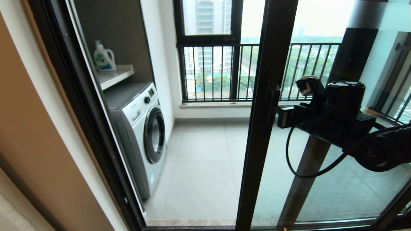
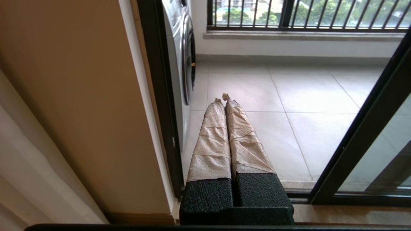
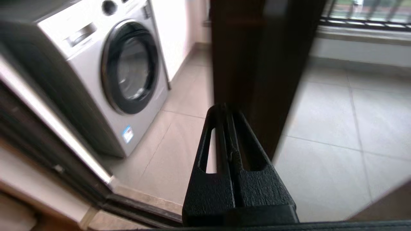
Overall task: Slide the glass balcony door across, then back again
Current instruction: Close the slid door
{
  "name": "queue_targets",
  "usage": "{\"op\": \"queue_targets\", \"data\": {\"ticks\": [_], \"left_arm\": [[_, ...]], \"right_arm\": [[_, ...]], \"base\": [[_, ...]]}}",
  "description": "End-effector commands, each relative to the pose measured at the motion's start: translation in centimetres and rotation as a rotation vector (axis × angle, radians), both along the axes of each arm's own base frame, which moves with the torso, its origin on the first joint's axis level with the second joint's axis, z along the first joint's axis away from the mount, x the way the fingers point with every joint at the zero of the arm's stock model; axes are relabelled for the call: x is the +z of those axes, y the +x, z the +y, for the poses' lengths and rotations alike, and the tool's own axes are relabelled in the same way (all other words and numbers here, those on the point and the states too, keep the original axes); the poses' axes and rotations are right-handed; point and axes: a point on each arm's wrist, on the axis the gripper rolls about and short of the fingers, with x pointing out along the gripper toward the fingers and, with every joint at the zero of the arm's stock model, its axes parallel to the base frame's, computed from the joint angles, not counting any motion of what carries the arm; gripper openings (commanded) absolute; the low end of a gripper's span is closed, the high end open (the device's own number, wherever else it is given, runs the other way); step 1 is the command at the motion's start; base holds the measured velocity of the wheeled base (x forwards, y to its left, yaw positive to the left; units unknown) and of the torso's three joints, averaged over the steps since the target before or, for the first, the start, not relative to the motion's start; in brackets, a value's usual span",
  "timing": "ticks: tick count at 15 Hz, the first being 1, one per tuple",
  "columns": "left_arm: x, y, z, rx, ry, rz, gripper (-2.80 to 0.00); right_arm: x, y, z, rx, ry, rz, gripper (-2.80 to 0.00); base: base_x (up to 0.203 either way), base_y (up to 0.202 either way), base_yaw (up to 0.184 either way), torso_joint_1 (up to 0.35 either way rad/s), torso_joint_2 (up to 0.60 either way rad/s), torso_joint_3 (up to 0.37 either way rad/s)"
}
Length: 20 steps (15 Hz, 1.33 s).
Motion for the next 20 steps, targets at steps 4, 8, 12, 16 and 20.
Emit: {"op": "queue_targets", "data": {"ticks": [4,8,12,16,20], "left_arm": [[0.0,0.0,0.0,0.000,0.000,0.001,-2.80],[0.0,0.0,0.0,0.000,0.000,0.001,-2.80],[0.0,0.0,0.0,0.000,0.000,0.001,-2.80],[0.0,0.0,0.0,0.000,0.000,0.001,-2.80],[0.0,0.0,0.0,0.000,0.000,0.001,-2.80]], "right_arm": [[0.1,-0.3,1.0,0.021,-0.001,-0.005,-2.80],[0.4,-0.5,0.9,0.020,0.004,-0.022,-2.80],[3.4,-2.3,0.2,0.016,0.046,-0.122,-2.80],[6.1,-2.8,-2.4,-0.057,0.080,-0.201,-2.80],[5.4,-0.8,-4.9,-0.134,0.066,-0.183,-2.80]], "base": [[0.000,0.000,0.000,0.000,0.00,0.000],[0.000,0.000,0.000,0.000,0.00,0.000],[0.000,0.000,0.000,0.000,0.00,0.000],[0.000,0.000,0.000,0.000,0.00,0.000],[0.000,0.000,0.000,0.000,0.00,0.000]]}}
